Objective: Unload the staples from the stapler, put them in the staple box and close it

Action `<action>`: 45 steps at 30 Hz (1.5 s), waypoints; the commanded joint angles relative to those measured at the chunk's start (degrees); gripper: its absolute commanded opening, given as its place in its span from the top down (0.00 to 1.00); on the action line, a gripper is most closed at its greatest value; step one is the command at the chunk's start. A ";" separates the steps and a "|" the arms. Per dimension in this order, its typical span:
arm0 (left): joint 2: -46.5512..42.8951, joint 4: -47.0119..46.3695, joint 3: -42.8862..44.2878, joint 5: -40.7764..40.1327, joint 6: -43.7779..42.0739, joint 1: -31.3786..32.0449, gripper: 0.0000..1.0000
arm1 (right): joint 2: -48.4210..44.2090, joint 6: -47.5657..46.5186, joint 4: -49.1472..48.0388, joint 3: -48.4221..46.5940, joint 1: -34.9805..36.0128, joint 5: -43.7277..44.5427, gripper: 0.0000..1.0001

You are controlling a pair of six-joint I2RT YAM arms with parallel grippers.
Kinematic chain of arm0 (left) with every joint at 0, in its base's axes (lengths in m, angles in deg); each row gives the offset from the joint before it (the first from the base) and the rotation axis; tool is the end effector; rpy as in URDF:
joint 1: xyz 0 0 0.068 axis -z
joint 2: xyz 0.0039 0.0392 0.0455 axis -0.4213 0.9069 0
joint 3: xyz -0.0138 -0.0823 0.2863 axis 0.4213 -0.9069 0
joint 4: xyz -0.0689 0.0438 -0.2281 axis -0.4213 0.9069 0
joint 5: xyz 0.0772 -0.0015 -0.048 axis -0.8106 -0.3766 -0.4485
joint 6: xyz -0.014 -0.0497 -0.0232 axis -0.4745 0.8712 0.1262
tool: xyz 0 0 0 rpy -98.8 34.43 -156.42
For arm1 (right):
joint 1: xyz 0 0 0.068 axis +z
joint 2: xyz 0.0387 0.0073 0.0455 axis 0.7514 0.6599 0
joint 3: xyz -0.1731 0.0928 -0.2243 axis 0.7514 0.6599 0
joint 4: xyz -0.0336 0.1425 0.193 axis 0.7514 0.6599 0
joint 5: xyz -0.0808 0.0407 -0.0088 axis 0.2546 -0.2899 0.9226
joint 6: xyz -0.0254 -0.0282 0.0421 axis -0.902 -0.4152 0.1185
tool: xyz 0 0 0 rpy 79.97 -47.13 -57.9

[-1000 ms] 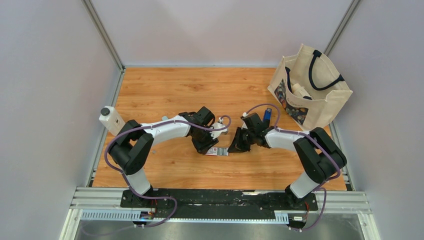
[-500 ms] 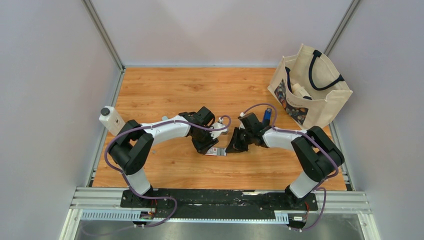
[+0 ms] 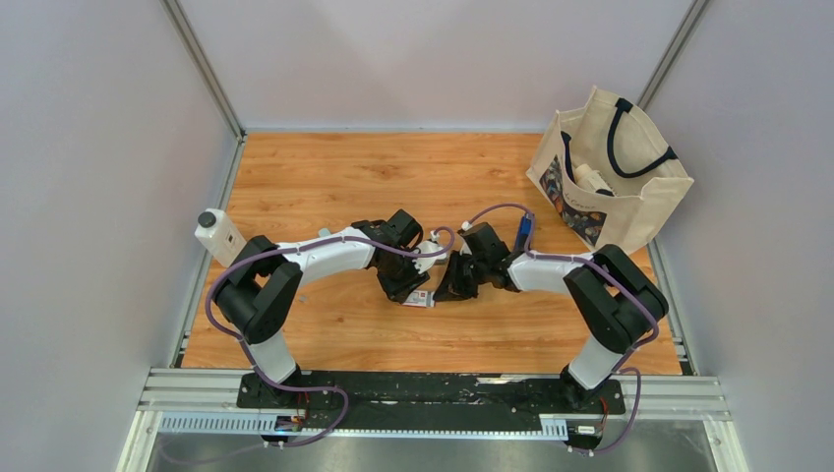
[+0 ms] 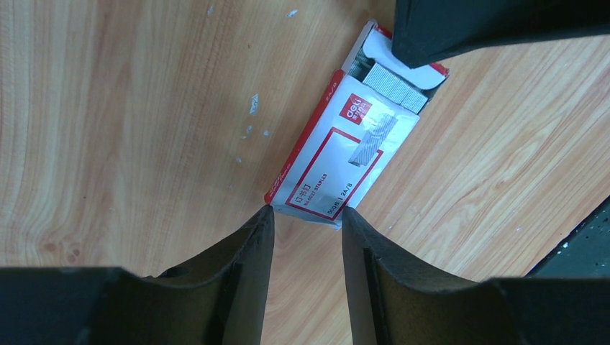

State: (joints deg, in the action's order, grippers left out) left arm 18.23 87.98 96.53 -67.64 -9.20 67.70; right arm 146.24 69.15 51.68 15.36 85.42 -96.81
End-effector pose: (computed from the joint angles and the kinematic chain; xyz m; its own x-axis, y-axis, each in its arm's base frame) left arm 0.2224 -0.2191 0.2033 -0.4624 0.8155 -0.3481 0.8857 0.4428 -0.1393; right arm 0.2253 0.1886 0.1687 -0.9874 0.1116 -0.1124 0.0122 0.7613 0.6483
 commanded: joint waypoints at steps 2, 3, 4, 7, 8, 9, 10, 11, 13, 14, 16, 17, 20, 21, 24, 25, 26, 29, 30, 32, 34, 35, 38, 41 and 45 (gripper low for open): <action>-0.08 -0.02 1.39 0.61 -0.08 0.55 0.53 | 0.83 2.02 -5.92 -2.00 1.08 -1.68 0.90; -0.08 -0.02 1.39 0.61 -0.08 0.55 0.53 | 0.91 2.29 -6.80 -1.65 1.17 -1.94 0.90; -0.08 -0.02 1.39 0.61 -0.08 0.55 0.53 | 1.00 2.72 -7.33 -1.56 1.17 -2.12 0.90; -0.08 0.07 1.57 0.61 -0.17 0.55 0.53 | 1.61 3.25 -8.65 -1.29 1.43 -2.82 0.89; 0.01 0.07 1.65 0.53 -0.17 0.46 0.53 | 1.79 3.52 -9.09 -1.21 1.52 -3.08 0.88; 0.09 0.15 1.65 0.53 -0.17 0.54 0.53 | 1.97 3.69 -9.35 -1.12 1.61 -3.17 0.88; 0.09 0.15 1.57 0.61 -0.17 0.55 0.54 | 2.05 3.70 -9.53 -1.03 1.70 -3.17 0.88; 0.01 0.15 1.65 0.61 -0.17 0.55 0.54 | 2.14 3.78 -9.70 -0.94 1.70 -3.09 0.87; 0.09 0.07 1.65 0.44 -0.25 0.55 0.54 | 2.41 4.05 -10.06 -0.77 1.70 -3.35 0.86; 0.01 0.24 1.65 0.44 -0.26 0.55 0.55 | 2.41 4.05 -10.14 -0.59 1.70 -3.35 0.86; 0.09 0.24 1.74 0.26 -0.34 0.55 0.55 | 2.49 4.05 -10.15 -0.42 1.70 -3.44 0.83; 0.09 0.33 1.65 0.18 -0.34 0.55 0.55 | 2.58 3.96 -9.97 -0.24 1.70 -3.52 0.80; 0.09 0.42 1.65 0.26 -0.34 0.55 0.55 | 2.50 3.61 -9.36 -0.06 1.61 -3.61 0.76; 0.09 0.42 1.65 0.09 -0.34 0.46 0.55 | 2.32 3.52 -9.35 0.29 1.70 -3.61 0.76; 0.09 0.42 1.65 0.17 -0.34 0.55 0.56 | 1.44 3.00 -8.48 0.90 1.70 -3.09 0.75; 0.09 0.59 1.74 0.09 -0.52 0.55 0.56 | 1.09 2.73 -7.87 0.99 1.70 -2.91 0.75; 0.09 0.77 1.83 0.26 -0.61 0.55 0.56 | 0.91 2.38 -7.16 0.99 1.61 -2.74 0.75; 0.01 2.52 2.97 0.44 -1.22 0.20 0.56 | -0.31 0.54 -3.74 0.90 1.26 -1.68 0.71; -0.25 3.31 3.58 0.96 -1.31 0.02 0.56 | -0.84 -0.25 -3.47 0.99 0.91 -1.33 0.66; -1.39 4.89 4.90 2.28 -1.31 -1.03 0.55 | -2.24 -1.66 0.83 1.17 0.03 -0.63 0.61; -2.97 7.70 7.44 3.77 -1.57 -2.09 0.53 | -4.09 -3.07 2.76 1.78 -1.54 -0.27 0.57; -3.68 9.19 8.76 4.47 -1.83 -2.70 0.52 | -5.84 -4.03 3.91 1.78 -2.25 -0.01 0.54; -6.66 14.03 13.15 5.88 -2.45 -3.67 0.48 | -9.62 -7.19 9.43 0.12 -3.31 2.18 0.35; -9.48 19.03 17.72 6.41 -2.98 -4.72 0.40 | -13.23 -10.88 16.12 -3.48 -3.31 5.52 0.00; -12.82 25.02 22.91 9.30 -2.28 -8.67 0.30 | -16.13 -15.28 23.85 -9.98 -3.31 9.30 0.00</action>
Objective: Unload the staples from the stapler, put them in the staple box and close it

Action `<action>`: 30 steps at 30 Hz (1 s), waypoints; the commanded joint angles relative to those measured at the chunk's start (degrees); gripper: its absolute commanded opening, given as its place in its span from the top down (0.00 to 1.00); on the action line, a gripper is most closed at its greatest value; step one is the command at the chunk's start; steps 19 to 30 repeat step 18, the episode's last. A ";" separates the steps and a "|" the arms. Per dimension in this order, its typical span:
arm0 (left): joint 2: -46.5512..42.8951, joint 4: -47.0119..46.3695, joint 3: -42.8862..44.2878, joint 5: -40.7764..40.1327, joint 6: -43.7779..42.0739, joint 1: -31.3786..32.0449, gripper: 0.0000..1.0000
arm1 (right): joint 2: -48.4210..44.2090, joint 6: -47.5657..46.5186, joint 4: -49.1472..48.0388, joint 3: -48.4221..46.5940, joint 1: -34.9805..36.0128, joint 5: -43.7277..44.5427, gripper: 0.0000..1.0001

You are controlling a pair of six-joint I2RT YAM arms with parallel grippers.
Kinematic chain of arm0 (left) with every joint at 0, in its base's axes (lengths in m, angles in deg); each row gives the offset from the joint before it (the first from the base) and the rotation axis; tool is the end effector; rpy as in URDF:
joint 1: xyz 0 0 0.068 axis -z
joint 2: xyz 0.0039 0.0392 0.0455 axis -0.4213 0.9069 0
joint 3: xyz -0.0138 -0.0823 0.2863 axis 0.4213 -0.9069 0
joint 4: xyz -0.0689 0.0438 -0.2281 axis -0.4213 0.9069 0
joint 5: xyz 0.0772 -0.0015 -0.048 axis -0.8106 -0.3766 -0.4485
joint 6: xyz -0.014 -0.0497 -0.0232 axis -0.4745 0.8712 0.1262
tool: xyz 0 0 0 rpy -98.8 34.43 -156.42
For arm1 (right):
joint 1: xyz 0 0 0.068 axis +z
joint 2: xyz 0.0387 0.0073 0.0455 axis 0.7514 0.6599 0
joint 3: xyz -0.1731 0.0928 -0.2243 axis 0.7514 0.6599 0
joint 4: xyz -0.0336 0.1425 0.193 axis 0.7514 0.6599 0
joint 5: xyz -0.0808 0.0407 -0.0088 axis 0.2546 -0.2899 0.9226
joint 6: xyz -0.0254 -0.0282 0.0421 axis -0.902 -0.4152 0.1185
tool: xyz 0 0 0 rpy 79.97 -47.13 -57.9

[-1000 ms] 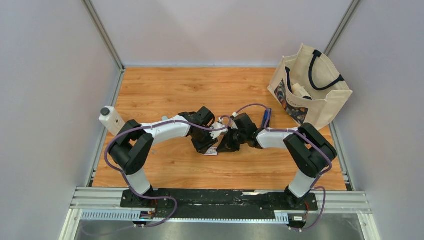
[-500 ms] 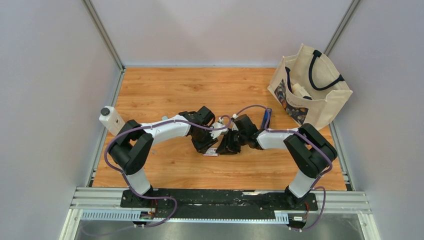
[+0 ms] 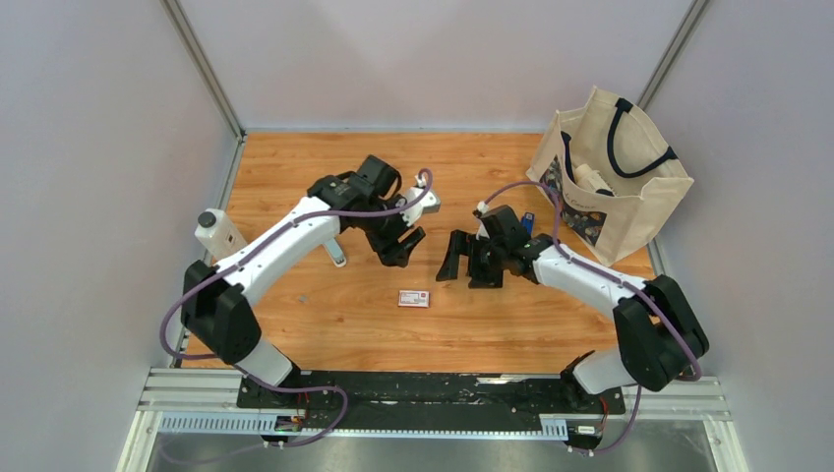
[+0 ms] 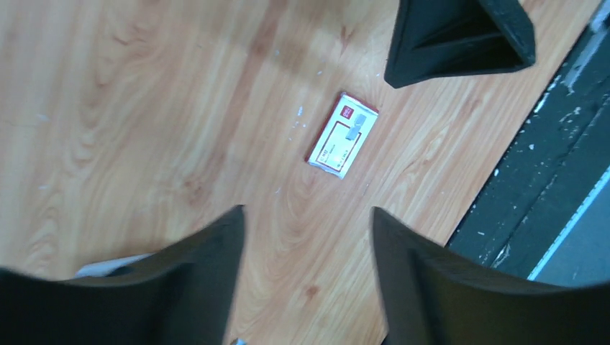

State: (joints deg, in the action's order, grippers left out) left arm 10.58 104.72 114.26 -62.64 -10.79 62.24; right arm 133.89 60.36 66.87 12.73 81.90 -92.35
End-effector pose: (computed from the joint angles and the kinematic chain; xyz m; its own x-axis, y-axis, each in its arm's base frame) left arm 0.2358 -0.1962 0.3143 -0.4601 0.7305 -0.5046 0.8791 0.4546 -0.1433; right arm 0.2116 0.1548 0.2191 -0.9658 0.0834 -0.2454 -0.0761 0.8137 0.5762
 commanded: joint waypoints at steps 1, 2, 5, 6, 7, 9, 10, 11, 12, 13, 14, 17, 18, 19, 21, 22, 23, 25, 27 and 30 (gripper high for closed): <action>-6.31 8.63 5.63 4.74 0.19 -4.61 0.20 | -3.96 -7.37 10.50 -9.37 0.21 5.28 0.00; -7.27 8.81 5.81 5.10 1.24 -6.54 0.16 | -4.31 -8.25 12.18 -10.96 0.21 6.07 0.00; -9.74 9.78 5.46 6.85 2.83 -12.34 0.16 | -5.28 -10.28 14.56 -14.39 0.21 7.13 0.00; -10.88 9.69 4.85 7.21 3.27 -14.01 0.16 | -5.72 -10.63 14.74 -15.27 0.21 7.31 0.00; -12.02 9.60 3.89 6.77 3.36 -15.68 0.16 | -5.98 -10.72 14.74 -15.72 0.21 7.22 0.00; -15.44 8.38 0.91 4.06 3.45 -17.89 0.16 | -6.16 -10.90 14.92 -17.30 0.21 6.61 0.00; -17.20 7.59 -0.68 2.57 3.36 -18.59 0.16 | -6.16 -10.98 14.92 -17.74 0.30 6.17 0.00; -19.13 7.15 -2.34 1.07 3.01 -19.04 0.16 | -6.16 -11.25 14.83 -18.09 0.30 5.82 0.00; -21.15 6.62 -4.01 -0.77 2.84 -19.30 0.15 | -6.08 -11.34 14.83 -18.44 0.30 5.73 0.00; -22.65 6.18 -5.34 -2.53 2.75 -19.56 0.14 | -6.07 -11.42 14.92 -18.79 0.38 5.55 0.00; -24.58 5.65 -6.92 -3.59 3.01 -19.83 0.12 | -5.99 -11.60 15.00 -19.14 0.47 5.55 0.00; -28.10 5.12 -9.65 -4.91 3.80 -21.76 0.07 | -6.51 -11.95 15.45 -19.68 0.74 6.69 0.00; -28.98 4.69 -10.27 -6.40 4.41 -22.37 0.07 | -7.04 -12.04 15.53 -19.68 0.74 7.13 0.00; -28.98 4.69 -10.27 -6.40 4.41 -22.37 0.07 | -7.04 -12.04 15.53 -19.68 0.74 7.13 0.00; -28.98 4.69 -10.27 -6.40 4.41 -22.37 0.07 | -7.04 -12.04 15.53 -19.68 0.74 7.13 0.00; -28.98 4.69 -10.27 -6.40 4.41 -22.37 0.07 | -7.04 -12.04 15.53 -19.68 0.74 7.13 0.00; -28.98 4.69 -10.27 -6.40 4.41 -22.37 0.07 | -7.04 -12.04 15.53 -19.68 0.74 7.13 0.00; -28.98 4.69 -10.27 -6.40 4.41 -22.37 0.07 | -7.04 -12.04 15.53 -19.68 0.74 7.13 0.00; -28.98 4.69 -10.27 -6.40 4.41 -22.37 0.07 | -7.04 -12.04 15.53 -19.68 0.74 7.13 0.00; -28.98 4.69 -10.27 -6.40 4.41 -22.37 0.07 | -7.04 -12.04 15.53 -19.68 0.74 7.13 0.00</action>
